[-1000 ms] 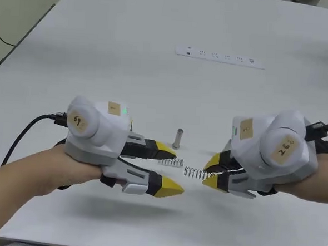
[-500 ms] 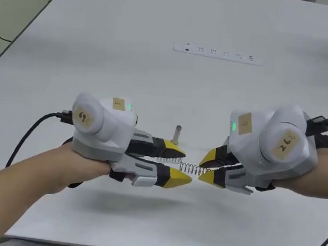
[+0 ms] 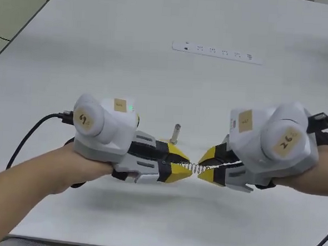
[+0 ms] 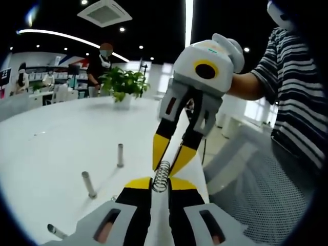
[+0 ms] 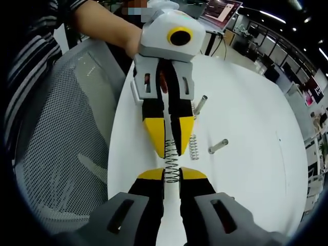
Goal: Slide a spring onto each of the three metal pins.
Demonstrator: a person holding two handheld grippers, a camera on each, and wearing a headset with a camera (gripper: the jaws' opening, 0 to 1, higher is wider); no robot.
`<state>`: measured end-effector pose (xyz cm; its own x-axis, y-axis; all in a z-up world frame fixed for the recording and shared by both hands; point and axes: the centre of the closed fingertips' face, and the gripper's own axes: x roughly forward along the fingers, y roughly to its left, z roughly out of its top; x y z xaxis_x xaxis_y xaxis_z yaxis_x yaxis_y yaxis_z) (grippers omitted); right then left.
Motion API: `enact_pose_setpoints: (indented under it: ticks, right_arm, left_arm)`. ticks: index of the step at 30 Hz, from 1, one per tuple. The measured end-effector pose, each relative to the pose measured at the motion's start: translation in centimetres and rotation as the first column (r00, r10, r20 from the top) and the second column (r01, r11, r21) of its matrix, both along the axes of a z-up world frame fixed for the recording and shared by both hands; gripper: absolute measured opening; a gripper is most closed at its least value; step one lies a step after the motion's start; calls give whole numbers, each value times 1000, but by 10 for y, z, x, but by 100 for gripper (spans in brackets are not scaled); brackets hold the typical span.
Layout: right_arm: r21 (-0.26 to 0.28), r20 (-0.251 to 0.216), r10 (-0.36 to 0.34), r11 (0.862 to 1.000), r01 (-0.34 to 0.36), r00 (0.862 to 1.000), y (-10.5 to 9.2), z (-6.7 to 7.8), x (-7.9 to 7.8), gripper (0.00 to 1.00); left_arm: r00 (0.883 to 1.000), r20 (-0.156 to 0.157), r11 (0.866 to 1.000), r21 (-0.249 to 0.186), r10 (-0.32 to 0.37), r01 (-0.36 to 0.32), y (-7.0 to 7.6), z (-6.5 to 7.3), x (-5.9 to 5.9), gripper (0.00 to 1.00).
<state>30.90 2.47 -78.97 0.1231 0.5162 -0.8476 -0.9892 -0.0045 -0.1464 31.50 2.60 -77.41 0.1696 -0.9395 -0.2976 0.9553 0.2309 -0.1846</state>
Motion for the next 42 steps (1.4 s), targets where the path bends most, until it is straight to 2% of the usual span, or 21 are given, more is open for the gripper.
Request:
enact_pose_setpoints:
  ticks: [3, 12, 25, 29, 34, 42]
  right_arm:
    - [1, -2, 1, 1000, -1, 1000, 0, 0, -1, 7]
    - [16, -13, -8, 1000, 9, 1000, 1, 1, -2, 7]
    - [34, -23, -14, 999, 15, 1000, 1, 1, -3, 8]
    - [24, -24, -19, 1000, 20, 1000, -7, -4, -2, 11]
    - [48, -43, -14, 999, 16, 999, -7, -6, -6, 14]
    - [34, -44, -6, 999, 7, 999, -7, -10, -8, 8]
  left_arm:
    - [1000, 12, 1000, 2, -13, 13, 0, 0, -1, 3]
    - [999, 19, 999, -3, -36, 36, 0, 2, -1, 3]
    - [999, 2, 998, -3, -55, 55, 2, 1, -3, 2]
    - [998, -1, 998, 6, -58, 58, 4, -3, -3, 2]
    - [998, 3, 998, 5, -70, 70, 3, -1, -5, 2]
    - [996, 2, 996, 8, -85, 85, 0, -1, -9, 2]
